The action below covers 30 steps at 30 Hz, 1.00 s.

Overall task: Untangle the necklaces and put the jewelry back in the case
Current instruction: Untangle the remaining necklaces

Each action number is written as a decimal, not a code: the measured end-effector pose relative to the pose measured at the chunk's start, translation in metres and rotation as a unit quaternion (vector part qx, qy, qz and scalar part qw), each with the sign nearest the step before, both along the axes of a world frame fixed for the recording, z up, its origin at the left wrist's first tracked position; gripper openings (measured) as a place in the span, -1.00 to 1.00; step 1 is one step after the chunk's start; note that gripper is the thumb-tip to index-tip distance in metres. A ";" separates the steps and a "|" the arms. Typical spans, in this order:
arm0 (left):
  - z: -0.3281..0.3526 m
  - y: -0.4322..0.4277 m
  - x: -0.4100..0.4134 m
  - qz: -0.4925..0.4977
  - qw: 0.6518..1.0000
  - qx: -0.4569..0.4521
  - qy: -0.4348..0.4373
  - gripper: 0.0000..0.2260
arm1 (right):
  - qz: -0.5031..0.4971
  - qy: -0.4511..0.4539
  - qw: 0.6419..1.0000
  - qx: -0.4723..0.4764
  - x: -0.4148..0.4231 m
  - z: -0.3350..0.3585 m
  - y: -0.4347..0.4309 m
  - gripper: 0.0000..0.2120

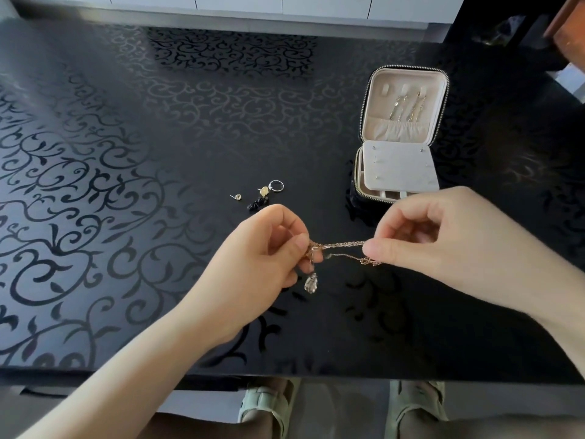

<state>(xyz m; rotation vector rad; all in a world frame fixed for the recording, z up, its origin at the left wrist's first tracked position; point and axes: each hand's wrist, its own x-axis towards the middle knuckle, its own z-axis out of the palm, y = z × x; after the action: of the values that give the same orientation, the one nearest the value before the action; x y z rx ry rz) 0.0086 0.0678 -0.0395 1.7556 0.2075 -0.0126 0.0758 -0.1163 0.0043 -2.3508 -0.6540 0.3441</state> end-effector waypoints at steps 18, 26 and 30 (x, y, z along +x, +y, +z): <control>-0.005 0.000 -0.001 -0.054 0.983 0.177 -0.009 -0.85 | 0.022 -0.142 0.971 -0.192 0.006 -0.027 -0.003 -0.88; -0.006 -0.001 -0.001 -0.062 0.974 0.215 -0.034 -0.87 | 0.080 -0.023 0.996 0.026 -0.010 -0.036 0.025 -0.80; -0.007 -0.002 -0.001 -0.067 0.969 0.232 -0.051 -0.88 | 0.065 -0.016 0.997 0.029 -0.010 -0.040 0.031 -0.90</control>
<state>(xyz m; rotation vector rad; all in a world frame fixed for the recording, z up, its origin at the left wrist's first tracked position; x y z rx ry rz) 0.0074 0.0660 -0.0467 2.2284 0.0141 0.0303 0.0654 -0.0858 -0.0362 -2.2684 -0.8245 0.3404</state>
